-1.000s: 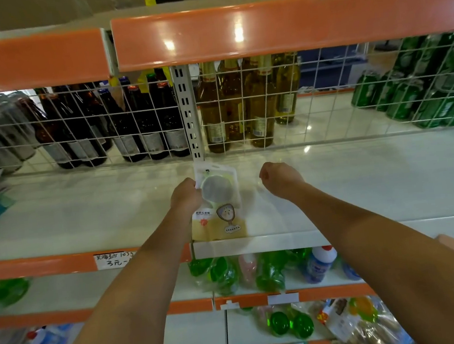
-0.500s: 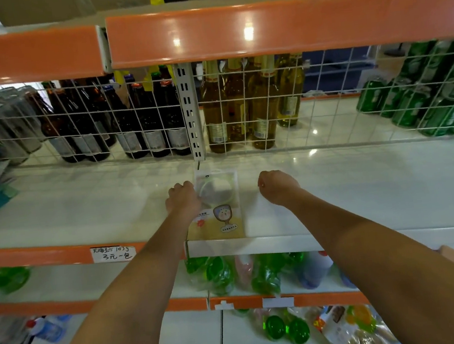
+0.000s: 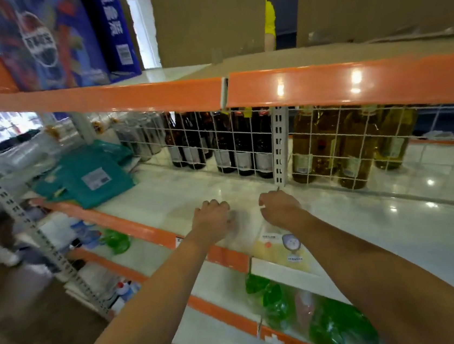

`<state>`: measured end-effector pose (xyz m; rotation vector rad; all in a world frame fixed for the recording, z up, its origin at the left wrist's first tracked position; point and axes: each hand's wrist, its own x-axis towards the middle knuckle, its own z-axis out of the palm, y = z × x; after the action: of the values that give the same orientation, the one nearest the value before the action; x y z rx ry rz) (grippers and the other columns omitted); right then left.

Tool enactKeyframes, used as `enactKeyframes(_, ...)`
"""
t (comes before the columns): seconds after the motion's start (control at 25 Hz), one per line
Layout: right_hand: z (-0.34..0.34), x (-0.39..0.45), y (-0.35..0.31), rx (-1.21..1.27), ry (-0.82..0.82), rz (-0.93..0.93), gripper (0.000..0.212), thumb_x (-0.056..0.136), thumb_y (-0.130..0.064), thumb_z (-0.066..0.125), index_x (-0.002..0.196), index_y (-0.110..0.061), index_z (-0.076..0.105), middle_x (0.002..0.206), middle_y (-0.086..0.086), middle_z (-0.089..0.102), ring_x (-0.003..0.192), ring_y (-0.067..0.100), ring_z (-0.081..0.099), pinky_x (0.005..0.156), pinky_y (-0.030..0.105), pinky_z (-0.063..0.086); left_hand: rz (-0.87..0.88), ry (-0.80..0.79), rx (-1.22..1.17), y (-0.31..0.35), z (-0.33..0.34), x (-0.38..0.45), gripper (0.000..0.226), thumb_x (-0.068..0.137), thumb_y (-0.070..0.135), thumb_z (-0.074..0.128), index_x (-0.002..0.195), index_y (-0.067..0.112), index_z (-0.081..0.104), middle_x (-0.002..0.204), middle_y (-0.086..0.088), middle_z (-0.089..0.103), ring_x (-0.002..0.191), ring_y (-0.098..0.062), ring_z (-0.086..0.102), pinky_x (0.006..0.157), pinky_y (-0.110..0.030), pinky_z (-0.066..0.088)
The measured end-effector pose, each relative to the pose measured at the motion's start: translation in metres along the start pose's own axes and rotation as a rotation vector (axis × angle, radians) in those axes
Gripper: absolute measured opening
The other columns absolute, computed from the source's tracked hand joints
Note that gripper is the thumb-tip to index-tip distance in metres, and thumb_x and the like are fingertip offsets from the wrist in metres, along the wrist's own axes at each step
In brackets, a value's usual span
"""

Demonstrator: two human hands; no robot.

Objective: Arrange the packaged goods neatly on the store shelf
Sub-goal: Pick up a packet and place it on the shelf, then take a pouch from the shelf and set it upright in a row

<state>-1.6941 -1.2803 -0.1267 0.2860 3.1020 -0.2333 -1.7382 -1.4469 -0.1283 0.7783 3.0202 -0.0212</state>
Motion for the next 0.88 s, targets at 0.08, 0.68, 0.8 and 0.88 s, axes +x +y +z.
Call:
enactKeyframes(0.08, 0.003, 0.011, -0.030, 0.020, -0.017, -0.068, 0.034, 0.098, -0.020, 0.037, 0.130, -0.015, 0.047, 0.134, 0.008, 0.048, 0.123, 0.026, 0.043, 0.100, 0.036, 0.041, -0.076, -0.006, -0.001, -0.032, 0.001, -0.011, 0.048, 0.095, 0.041, 0.044, 0.136, 0.015, 0.042, 0.135, -0.009, 0.044, 0.126, -0.028, 0.039, 0.101, -0.041, 0.036)
enactKeyframes(0.68, 0.028, 0.085, -0.288, -0.021, -0.003, -0.338, 0.036, 0.097, -0.023, 0.038, 0.131, -0.017, 0.049, 0.134, 0.007, 0.049, 0.124, 0.025, 0.042, 0.099, 0.036, 0.038, -0.407, 0.020, -0.026, -0.288, -0.012, -0.075, 0.048, 0.096, 0.037, 0.042, 0.135, 0.010, 0.042, 0.137, -0.015, 0.045, 0.124, -0.034, 0.043, 0.098, -0.044, 0.041)
enactKeyframes(0.8, 0.039, 0.097, -0.320, -0.043, -0.020, -0.338, 0.036, 0.096, -0.022, 0.039, 0.130, -0.017, 0.049, 0.133, 0.007, 0.049, 0.124, 0.026, 0.042, 0.100, 0.037, 0.039, -0.425, 0.024, -0.034, -0.321, -0.005, -0.075, 0.041, 0.096, 0.037, 0.041, 0.127, 0.010, 0.047, 0.130, -0.015, 0.049, 0.120, -0.033, 0.045, 0.097, -0.044, 0.040)
enactKeyframes(0.88, 0.048, 0.109, -0.336, -0.072, -0.046, -0.333, 0.037, 0.095, -0.022, 0.039, 0.131, -0.017, 0.049, 0.133, 0.007, 0.049, 0.124, 0.026, 0.042, 0.101, 0.037, 0.039, -0.420, 0.016, -0.021, -0.338, 0.003, -0.072, 0.042, 0.096, 0.037, 0.042, 0.129, 0.012, 0.046, 0.131, -0.013, 0.050, 0.122, -0.033, 0.045, 0.099, -0.045, 0.039)
